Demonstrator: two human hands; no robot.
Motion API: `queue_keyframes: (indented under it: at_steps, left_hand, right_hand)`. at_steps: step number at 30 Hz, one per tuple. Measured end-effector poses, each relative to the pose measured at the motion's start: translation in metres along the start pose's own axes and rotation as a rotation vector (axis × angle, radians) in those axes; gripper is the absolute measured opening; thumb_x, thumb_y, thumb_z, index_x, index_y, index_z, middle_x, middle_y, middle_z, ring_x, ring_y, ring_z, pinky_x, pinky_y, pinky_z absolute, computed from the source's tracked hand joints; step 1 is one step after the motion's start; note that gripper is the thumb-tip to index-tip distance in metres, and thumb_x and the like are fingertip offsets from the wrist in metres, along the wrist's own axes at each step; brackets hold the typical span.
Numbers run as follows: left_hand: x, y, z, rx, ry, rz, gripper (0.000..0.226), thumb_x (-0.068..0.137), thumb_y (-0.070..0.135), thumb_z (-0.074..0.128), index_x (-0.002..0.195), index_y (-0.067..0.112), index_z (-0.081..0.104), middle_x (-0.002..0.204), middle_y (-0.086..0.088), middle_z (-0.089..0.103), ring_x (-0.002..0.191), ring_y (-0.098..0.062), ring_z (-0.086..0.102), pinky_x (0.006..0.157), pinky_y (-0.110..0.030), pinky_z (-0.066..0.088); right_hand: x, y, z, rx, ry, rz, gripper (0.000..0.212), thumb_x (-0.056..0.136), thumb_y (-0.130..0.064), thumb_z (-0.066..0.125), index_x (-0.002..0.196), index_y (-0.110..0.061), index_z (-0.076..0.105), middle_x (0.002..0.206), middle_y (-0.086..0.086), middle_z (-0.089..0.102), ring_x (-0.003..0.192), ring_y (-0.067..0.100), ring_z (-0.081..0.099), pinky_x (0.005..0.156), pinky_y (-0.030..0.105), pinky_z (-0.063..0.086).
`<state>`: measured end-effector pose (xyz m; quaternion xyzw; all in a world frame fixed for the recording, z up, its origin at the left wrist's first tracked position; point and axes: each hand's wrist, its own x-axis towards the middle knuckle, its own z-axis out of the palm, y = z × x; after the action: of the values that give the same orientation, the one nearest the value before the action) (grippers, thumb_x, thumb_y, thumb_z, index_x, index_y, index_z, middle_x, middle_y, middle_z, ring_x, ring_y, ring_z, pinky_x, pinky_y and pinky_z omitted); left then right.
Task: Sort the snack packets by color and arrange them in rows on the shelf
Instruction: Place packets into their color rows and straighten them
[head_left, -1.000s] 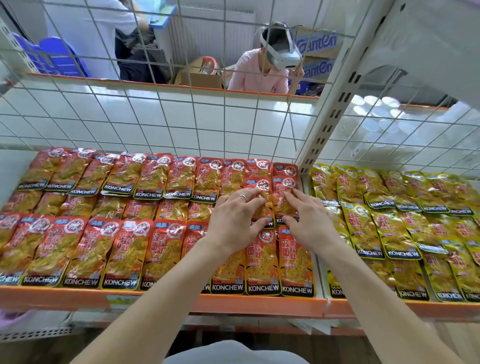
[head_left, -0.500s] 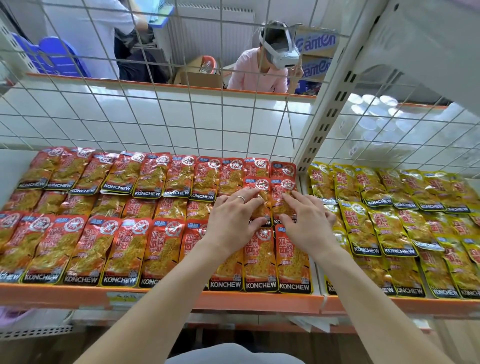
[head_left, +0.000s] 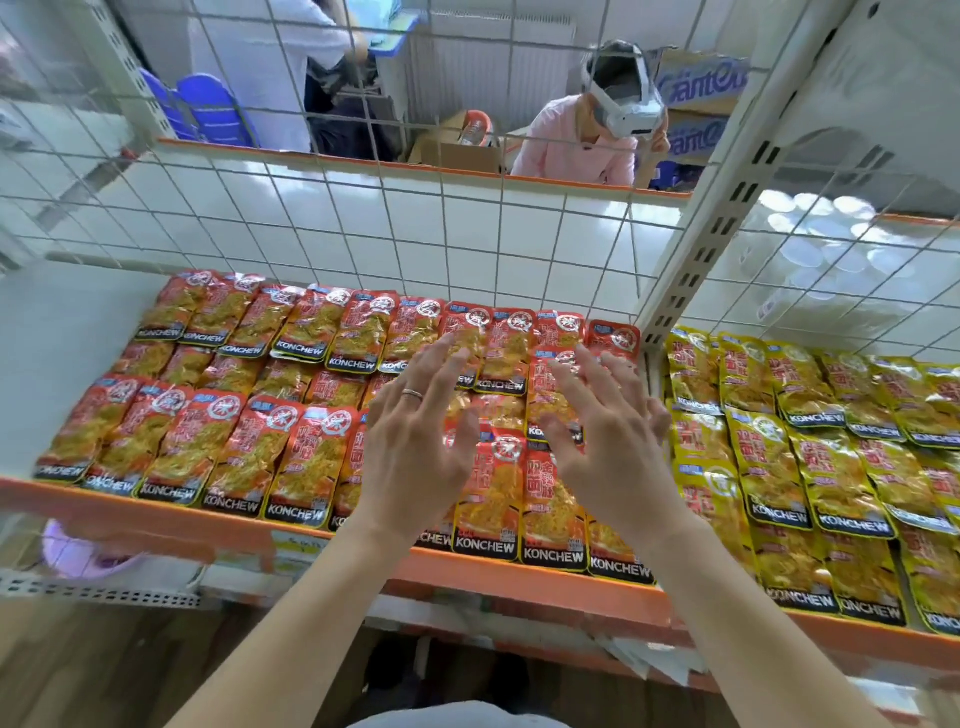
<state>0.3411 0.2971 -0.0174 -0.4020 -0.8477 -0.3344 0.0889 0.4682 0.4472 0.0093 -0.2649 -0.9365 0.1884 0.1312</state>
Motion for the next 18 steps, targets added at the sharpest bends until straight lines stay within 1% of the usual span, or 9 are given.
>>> queue_keyframes:
  at_steps: [3, 7, 9, 11, 12, 15, 18]
  left_hand:
    - [-0.017, -0.02, -0.026, 0.144, 0.005, -0.052, 0.053, 0.096, 0.037, 0.05, 0.147, 0.02, 0.048, 0.157, 0.001, 0.041, 0.146, -0.019, 0.036, 0.118, -0.044, 0.03]
    - [-0.048, -0.048, -0.061, 0.239, -0.016, -0.174, 0.053, 0.096, 0.042, 0.044, 0.147, 0.026, 0.045, 0.16, 0.004, 0.036, 0.147, -0.019, 0.032, 0.119, -0.045, 0.027]
    - [-0.062, -0.06, -0.074, 0.273, -0.014, -0.208, 0.053, 0.096, 0.043, 0.043, 0.146, 0.027, 0.046, 0.16, 0.005, 0.035, 0.147, -0.02, 0.033, 0.117, -0.046, 0.03]
    - [-0.073, -0.071, -0.085, 0.306, -0.017, -0.234, 0.053, 0.095, 0.045, 0.042, 0.144, 0.026, 0.049, 0.159, 0.001, 0.037, 0.145, -0.023, 0.036, 0.114, -0.05, 0.036]
    - [-0.078, -0.076, -0.09, 0.319, -0.018, -0.246, 0.053, 0.095, 0.046, 0.041, 0.143, 0.025, 0.05, 0.158, -0.001, 0.039, 0.145, -0.025, 0.037, 0.114, -0.051, 0.036]
    - [-0.089, -0.092, -0.106, 0.339, -0.001, -0.224, 0.053, 0.095, 0.046, 0.042, 0.142, 0.023, 0.051, 0.155, -0.005, 0.044, 0.142, -0.028, 0.042, 0.114, -0.051, 0.035]
    - [-0.095, -0.11, -0.124, 0.333, -0.012, -0.192, 0.052, 0.097, 0.048, 0.04, 0.142, 0.025, 0.053, 0.157, -0.003, 0.042, 0.146, -0.025, 0.037, 0.116, -0.052, 0.033]
  right_hand:
    - [0.002, -0.026, 0.014, 0.074, -0.033, -0.098, 0.055, 0.098, -0.046, 0.053, 0.15, -0.031, 0.041, 0.163, -0.005, 0.024, 0.152, 0.018, 0.008, 0.115, 0.048, 0.008]
    - [-0.001, -0.069, 0.035, 0.116, -0.097, -0.201, 0.058, 0.096, -0.051, 0.045, 0.149, -0.03, 0.041, 0.164, -0.004, 0.023, 0.152, 0.018, 0.008, 0.112, 0.049, 0.008]
    - [-0.005, -0.087, 0.043, 0.126, -0.119, -0.224, 0.059, 0.094, -0.053, 0.042, 0.149, -0.032, 0.04, 0.165, -0.005, 0.021, 0.152, 0.018, 0.008, 0.113, 0.052, 0.008]
    - [-0.01, -0.102, 0.048, 0.117, -0.134, -0.236, 0.059, 0.095, -0.054, 0.04, 0.15, -0.035, 0.037, 0.165, -0.007, 0.017, 0.152, 0.017, 0.005, 0.115, 0.055, 0.007]
    - [-0.013, -0.11, 0.049, 0.108, -0.135, -0.243, 0.057, 0.096, -0.055, 0.04, 0.151, -0.036, 0.036, 0.166, -0.008, 0.016, 0.152, 0.016, 0.003, 0.116, 0.056, 0.006]
    - [-0.019, -0.135, 0.052, 0.097, -0.146, -0.249, 0.055, 0.1, -0.053, 0.044, 0.152, -0.037, 0.033, 0.166, -0.01, 0.011, 0.152, 0.013, -0.003, 0.116, 0.052, 0.0]
    - [-0.027, -0.163, 0.058, 0.083, -0.118, -0.245, 0.056, 0.1, -0.051, 0.046, 0.152, -0.036, 0.033, 0.166, -0.009, 0.011, 0.152, 0.014, -0.001, 0.116, 0.053, 0.001]
